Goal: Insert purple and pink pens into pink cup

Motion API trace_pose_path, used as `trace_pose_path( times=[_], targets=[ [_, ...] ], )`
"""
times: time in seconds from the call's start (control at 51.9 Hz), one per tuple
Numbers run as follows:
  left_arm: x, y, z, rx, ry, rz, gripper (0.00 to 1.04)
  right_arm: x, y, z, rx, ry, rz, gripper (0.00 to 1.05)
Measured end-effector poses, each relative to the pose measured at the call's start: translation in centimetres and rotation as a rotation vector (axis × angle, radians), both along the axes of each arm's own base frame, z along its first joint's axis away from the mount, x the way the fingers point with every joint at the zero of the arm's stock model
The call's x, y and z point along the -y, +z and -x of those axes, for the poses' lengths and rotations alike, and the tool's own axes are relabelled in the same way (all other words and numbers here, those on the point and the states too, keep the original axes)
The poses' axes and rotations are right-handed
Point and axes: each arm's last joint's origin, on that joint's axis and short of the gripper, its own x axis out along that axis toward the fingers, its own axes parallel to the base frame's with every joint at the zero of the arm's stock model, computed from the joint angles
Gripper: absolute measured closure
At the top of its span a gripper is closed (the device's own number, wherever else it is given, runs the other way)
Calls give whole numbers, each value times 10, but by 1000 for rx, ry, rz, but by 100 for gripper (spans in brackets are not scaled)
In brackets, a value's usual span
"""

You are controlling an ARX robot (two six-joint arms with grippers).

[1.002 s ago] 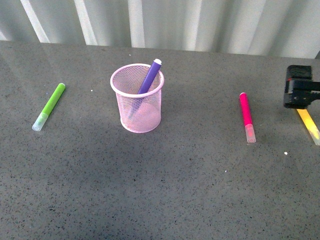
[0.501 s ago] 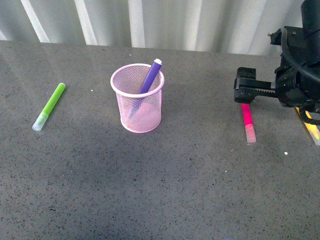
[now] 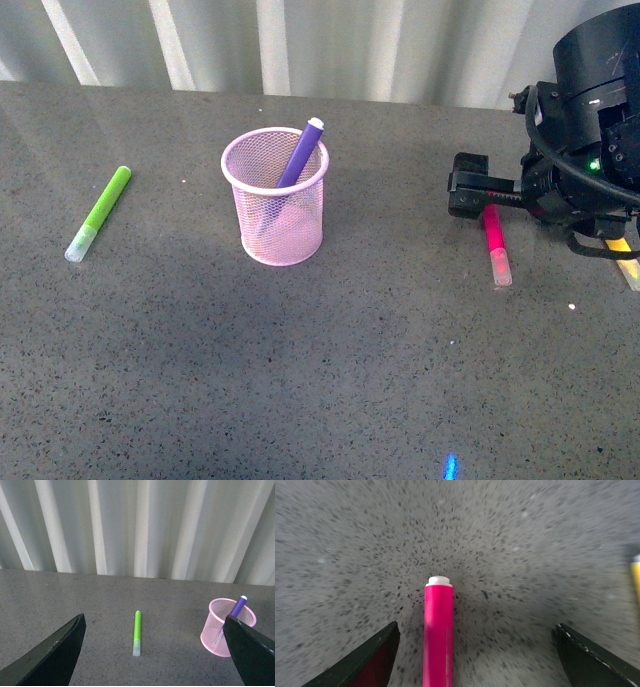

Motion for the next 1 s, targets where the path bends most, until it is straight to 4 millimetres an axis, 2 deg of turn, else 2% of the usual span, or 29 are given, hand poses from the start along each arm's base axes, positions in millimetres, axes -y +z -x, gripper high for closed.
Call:
trace_pose_path(
  times=[0.231,0.636,0.751,0.829,1.002],
  targets=[
    [0,0,0,0,0,0,7,-9,-2,-2,-3,21,1,7],
    [0,0,0,0,0,0,7,-17,-4,1,-8,33,-19,63],
    [0,0,0,0,0,0,7,-16,-5,5,19,33,-26,87],
    [0,0,0,0,0,0,7,-15,-4,7,48,38,-29,93],
    [0,0,0,0,0,0,7,-13,1,11,124,63,-43,93]
  ],
)
